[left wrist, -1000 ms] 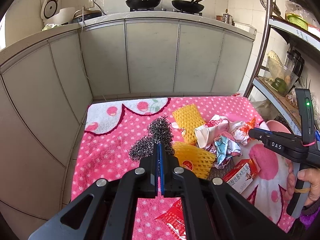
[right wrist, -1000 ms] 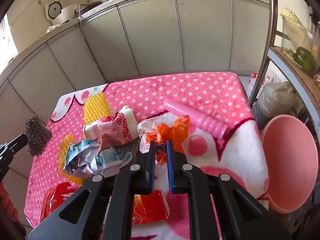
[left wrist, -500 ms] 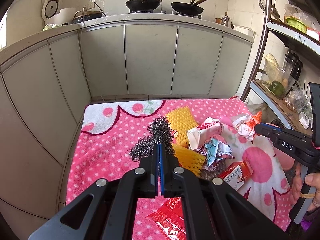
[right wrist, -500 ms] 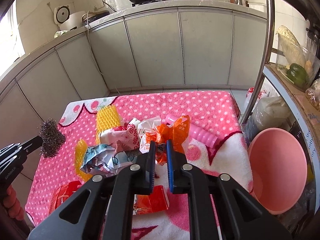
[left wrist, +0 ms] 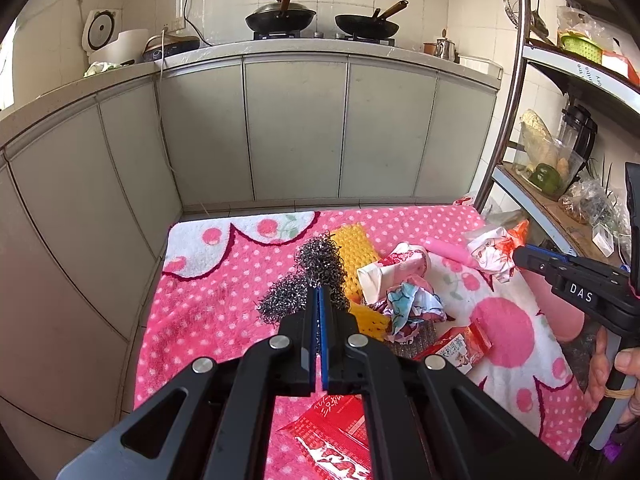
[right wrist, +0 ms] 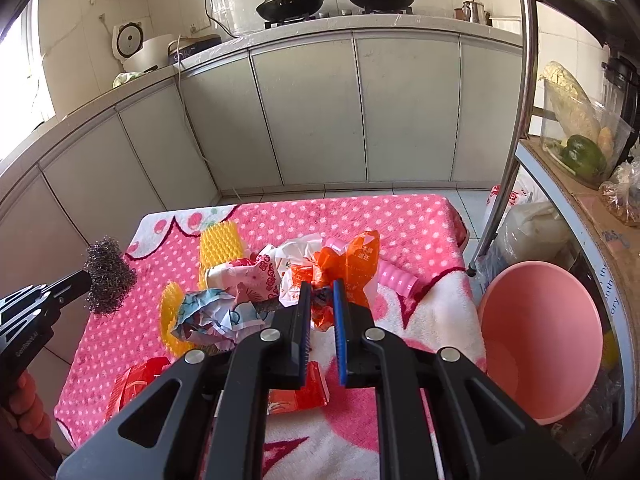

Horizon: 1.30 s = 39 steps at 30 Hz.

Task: Collect trash
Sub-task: 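Carry the scrubber and the orange bow over the pink bucket with both tools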

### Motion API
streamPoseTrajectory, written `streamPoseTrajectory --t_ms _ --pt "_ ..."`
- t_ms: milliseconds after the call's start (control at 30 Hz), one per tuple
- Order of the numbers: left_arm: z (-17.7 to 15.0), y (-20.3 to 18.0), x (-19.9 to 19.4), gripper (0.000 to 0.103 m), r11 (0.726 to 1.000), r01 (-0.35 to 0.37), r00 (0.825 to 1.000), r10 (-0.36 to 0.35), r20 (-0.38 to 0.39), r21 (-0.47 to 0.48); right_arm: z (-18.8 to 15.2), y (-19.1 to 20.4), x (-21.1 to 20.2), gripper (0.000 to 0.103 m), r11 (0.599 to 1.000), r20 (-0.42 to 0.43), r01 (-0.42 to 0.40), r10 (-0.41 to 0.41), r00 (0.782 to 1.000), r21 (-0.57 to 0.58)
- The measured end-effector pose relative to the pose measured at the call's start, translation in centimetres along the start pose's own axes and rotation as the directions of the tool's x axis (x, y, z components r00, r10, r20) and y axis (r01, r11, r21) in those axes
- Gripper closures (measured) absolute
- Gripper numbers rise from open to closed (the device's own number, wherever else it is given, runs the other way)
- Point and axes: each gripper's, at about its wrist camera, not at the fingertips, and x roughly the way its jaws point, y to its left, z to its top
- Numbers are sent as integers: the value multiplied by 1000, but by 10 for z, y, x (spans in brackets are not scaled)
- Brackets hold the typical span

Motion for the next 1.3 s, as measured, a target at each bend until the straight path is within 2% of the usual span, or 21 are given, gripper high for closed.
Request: streamPoseTrajectory --t_ms 333,633,900,1100,1300 --pt "7 -28 -10 102 999 19 1000 -20 23 42 -1 -18 -23 92 1000 44 19 -20 999 20" --pt "14 -75 -8 102 991 56 998 -60 28 123 -7 -56 -42 92 995 76 60 -65 995 78" --pt "25 -128 7 102 971 142 989 -147 10 193 -17 -106 -49 92 981 83 125 -138 987 146" --pt "36 -178 25 102 939 263 964 -261 -38 223 -29 -147 -45 92 961 50 206 -219 974 183" --pt "44 -233 53 102 888 406 914 -390 -117 217 -43 -172 -33 92 938 13 303 -310 951 170"
